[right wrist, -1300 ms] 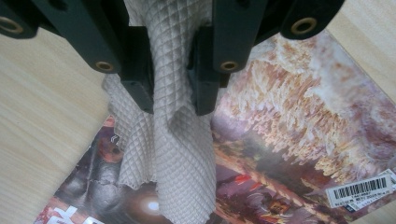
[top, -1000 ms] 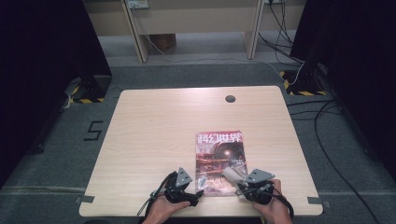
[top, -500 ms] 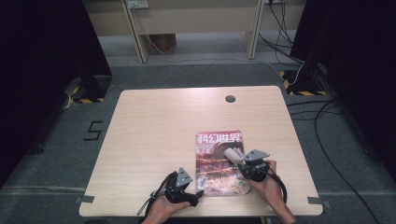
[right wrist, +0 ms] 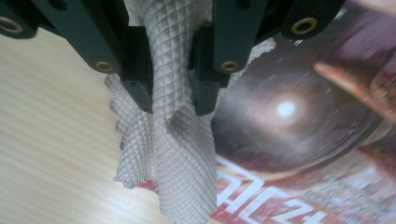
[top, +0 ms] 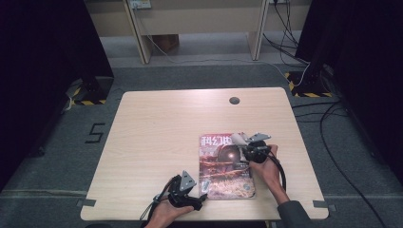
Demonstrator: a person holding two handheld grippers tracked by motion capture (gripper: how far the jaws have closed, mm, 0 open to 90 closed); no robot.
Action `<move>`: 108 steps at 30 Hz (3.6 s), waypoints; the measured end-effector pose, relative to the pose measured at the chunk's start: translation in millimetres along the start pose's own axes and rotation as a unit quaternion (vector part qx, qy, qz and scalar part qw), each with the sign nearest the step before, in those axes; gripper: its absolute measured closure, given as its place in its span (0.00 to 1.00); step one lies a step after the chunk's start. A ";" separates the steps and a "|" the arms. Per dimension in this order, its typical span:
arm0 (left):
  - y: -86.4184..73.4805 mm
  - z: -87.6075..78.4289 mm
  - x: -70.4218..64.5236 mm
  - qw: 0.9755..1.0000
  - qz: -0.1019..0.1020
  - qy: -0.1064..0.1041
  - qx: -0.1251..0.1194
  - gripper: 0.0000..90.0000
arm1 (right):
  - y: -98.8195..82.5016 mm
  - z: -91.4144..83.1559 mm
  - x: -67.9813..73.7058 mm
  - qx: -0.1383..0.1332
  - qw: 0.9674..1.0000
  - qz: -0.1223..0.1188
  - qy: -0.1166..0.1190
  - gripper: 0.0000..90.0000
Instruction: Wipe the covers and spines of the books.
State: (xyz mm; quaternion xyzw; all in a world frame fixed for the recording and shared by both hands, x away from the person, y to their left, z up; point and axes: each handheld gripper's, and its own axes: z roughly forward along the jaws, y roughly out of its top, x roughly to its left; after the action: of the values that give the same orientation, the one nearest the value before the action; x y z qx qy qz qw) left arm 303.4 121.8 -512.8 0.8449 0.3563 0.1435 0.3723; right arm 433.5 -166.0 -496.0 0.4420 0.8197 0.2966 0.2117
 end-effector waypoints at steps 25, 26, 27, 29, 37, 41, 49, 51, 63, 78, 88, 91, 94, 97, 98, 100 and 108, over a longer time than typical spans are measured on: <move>-0.3 -0.3 -0.4 1.000 -0.004 0.000 0.000 0.18 | 8.2 5.3 28.0 -0.005 0.999 -0.033 0.034 0.83; -0.4 -0.3 -0.4 1.000 -0.005 0.000 0.000 0.18 | 6.9 3.9 32.0 -0.006 0.998 -0.040 0.044 0.83; -0.4 -0.2 -0.5 1.000 -0.005 0.001 -0.001 0.18 | 5.7 2.3 36.8 -0.006 0.998 -0.045 0.052 0.83; -0.5 -0.4 -0.8 1.000 -0.005 0.002 -0.001 0.18 | 3.7 -1.0 46.9 -0.006 0.996 -0.055 0.066 0.83; -0.7 -0.6 -0.8 1.000 -0.008 0.003 0.000 0.18 | -5.5 -12.1 78.2 -0.008 0.990 -0.090 0.109 0.82; -0.7 -0.5 -0.6 1.000 -0.010 0.002 0.000 0.18 | -9.5 -16.3 85.8 -0.009 0.988 -0.096 0.120 0.82; -0.5 -0.8 -1.3 1.000 -0.008 0.004 0.001 0.18 | -9.4 -15.7 75.2 -0.005 0.991 -0.081 0.108 0.81; -0.7 -0.6 -1.1 1.000 -0.010 0.004 0.000 0.18 | -10.0 -15.7 68.5 -0.005 0.993 -0.073 0.096 0.81; -0.7 -0.5 -1.2 1.000 -0.011 0.005 0.000 0.17 | -22.3 -28.7 46.3 0.010 0.997 -0.051 0.058 0.81; -0.6 -0.9 -1.9 1.000 -0.009 0.008 0.002 0.17 | -8.9 -18.8 97.6 0.002 0.989 -0.088 0.120 0.80; -0.9 -1.0 -2.7 1.000 -0.007 0.011 0.000 0.17 | -8.2 -18.4 112.0 -0.001 0.985 -0.098 0.141 0.80; -1.1 -0.8 -2.2 1.000 -0.010 0.009 -0.001 0.17 | -13.5 -23.4 110.3 0.002 0.985 -0.096 0.146 0.80; -0.8 -1.1 -2.8 1.000 -0.007 0.011 0.000 0.17 | -19.4 -28.9 103.1 0.006 0.985 -0.090 0.145 0.80; -1.2 -1.0 -2.1 1.000 -0.010 0.008 0.000 0.17 | -24.6 -33.3 92.2 0.008 0.987 -0.081 0.136 0.80; -1.2 -0.8 -2.5 1.000 -0.010 0.010 -0.002 0.17 | -26.5 -34.7 88.3 0.007 0.988 -0.076 0.132 0.80; -0.7 -1.0 -2.6 1.000 -0.008 0.010 0.000 0.17 | -29.6 -36.9 79.7 0.008 0.990 -0.067 0.123 0.80; -1.1 -0.8 -2.4 1.000 -0.010 0.009 -0.002 0.17 | -36.5 -41.7 48.1 0.011 0.996 -0.038 0.079 0.83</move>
State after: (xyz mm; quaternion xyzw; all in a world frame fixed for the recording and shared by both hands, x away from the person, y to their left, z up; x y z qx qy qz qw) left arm 300.7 121.1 -513.0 0.8395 0.3677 0.1482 0.3717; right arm 361.3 -153.4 -494.0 0.3882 0.8532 0.3133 0.1521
